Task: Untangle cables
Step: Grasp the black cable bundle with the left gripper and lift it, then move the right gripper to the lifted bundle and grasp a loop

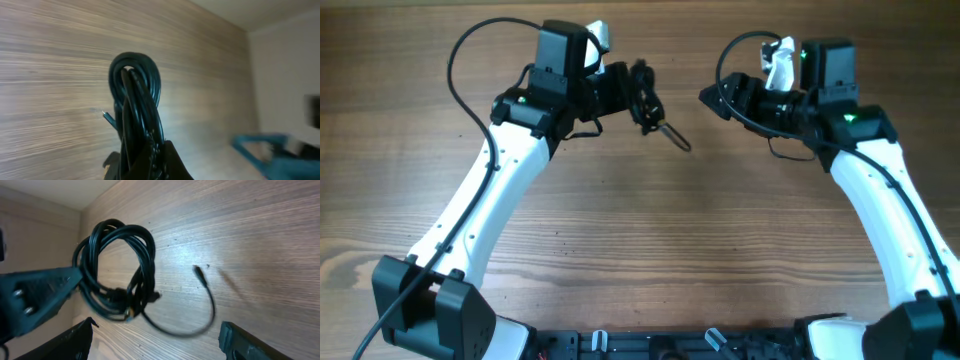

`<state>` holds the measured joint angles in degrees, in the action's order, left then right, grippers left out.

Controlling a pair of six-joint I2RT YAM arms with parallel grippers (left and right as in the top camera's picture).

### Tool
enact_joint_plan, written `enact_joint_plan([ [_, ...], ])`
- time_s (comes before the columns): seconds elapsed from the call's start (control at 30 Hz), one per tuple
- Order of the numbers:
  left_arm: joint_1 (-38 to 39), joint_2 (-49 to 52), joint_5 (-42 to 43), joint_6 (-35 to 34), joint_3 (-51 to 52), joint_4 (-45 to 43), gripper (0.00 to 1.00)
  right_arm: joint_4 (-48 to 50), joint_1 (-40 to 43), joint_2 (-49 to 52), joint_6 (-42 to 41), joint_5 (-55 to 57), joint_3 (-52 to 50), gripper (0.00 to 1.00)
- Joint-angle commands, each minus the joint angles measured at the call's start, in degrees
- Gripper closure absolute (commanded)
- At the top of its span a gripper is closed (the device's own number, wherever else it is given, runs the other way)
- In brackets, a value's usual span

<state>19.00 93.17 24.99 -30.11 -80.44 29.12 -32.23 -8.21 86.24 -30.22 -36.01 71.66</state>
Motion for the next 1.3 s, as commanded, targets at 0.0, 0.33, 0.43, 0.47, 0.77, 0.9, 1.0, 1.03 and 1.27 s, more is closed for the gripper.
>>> enact_joint_plan([
  [0.0, -2.7, -0.8, 17.5, -0.6, -0.5, -3.5, 0.96, 3.2, -0.2, 1.7, 0.1, -4.6, 1.1, 0.17],
  [0.33, -7.7, -0.8, 31.6, -13.6, -0.5, -13.2, 0.96, 9.6, -0.2, 3.5, -1.5, -7.4, 1.1, 0.19],
  [0.43, -7.6, -0.8, 34.0, -16.6, -0.5, -16.7, 0.96, 11.1, -0.2, 3.7, -3.2, -7.4, 1.1, 0.23],
  [0.47, -7.6, -0.8, 34.7, -16.9, -0.5, -17.5, 0.96, 12.2, -0.2, 3.8, -3.5, -7.8, 1.1, 0.23],
  [0.77, -7.6, -0.8, 37.4, -16.9, -0.5, -17.8, 0.96, 18.1, -0.9, 6.3, -5.4, -15.4, 1.1, 0.24],
  [0.9, -7.7, -0.8, 37.6, -16.9, -0.5, -17.8, 0.96, 21.2, -2.0, 7.9, -6.0, -19.1, 1.1, 0.25],
  [1.0, -7.7, -0.8, 37.6, -16.9, -0.5, -17.8, 0.96, 22.0, -3.3, 8.2, -6.2, -19.4, 1.1, 0.24],
  [1.03, -7.7, -0.8, 37.6, -16.9, -0.5, -17.9, 0.96, 22.2, -3.7, 8.3, -6.2, -19.4, 1.1, 0.24],
  [1.27, -7.7, -0.8, 37.6, -16.9, -0.5, -17.8, 0.96, 22.0, -6.4, 10.4, -10.8, -14.9, 1.1, 0.33],
])
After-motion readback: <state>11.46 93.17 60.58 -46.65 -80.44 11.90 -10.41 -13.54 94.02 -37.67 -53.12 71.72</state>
